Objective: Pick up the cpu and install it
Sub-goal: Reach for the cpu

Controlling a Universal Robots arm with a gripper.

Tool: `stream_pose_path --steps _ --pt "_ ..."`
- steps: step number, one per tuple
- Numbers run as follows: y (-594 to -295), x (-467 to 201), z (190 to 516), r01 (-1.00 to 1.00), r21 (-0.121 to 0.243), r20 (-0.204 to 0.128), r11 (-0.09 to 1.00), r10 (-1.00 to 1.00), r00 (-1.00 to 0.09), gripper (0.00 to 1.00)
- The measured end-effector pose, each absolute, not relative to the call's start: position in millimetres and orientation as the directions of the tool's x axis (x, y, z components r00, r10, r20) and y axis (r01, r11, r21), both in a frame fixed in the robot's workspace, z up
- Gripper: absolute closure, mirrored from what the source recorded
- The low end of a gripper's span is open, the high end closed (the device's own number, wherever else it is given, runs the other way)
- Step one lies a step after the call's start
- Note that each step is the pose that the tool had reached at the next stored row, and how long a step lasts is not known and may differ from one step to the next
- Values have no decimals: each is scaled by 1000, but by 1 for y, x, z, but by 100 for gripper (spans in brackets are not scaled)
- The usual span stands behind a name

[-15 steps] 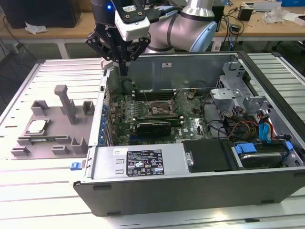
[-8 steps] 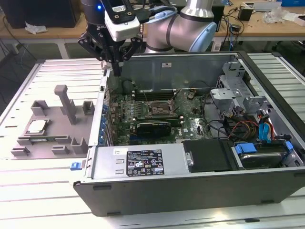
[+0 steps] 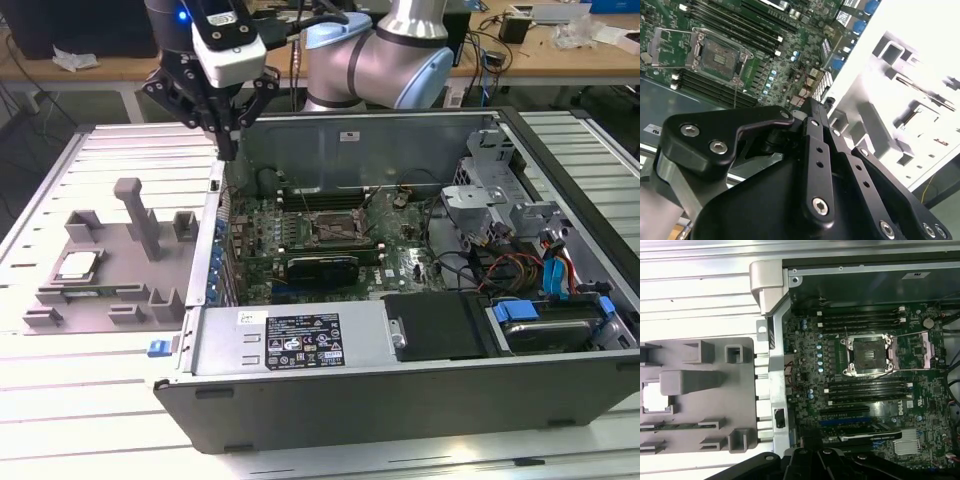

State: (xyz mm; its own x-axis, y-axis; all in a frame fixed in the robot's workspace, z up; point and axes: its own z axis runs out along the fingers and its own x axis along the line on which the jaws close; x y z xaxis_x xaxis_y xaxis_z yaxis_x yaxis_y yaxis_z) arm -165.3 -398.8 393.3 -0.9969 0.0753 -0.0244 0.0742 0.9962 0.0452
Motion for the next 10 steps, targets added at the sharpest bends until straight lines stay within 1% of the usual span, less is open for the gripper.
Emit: stream_pose_path --steps 10 --pt "-399 -181 393 74 45 -25 996 75 -997 89"
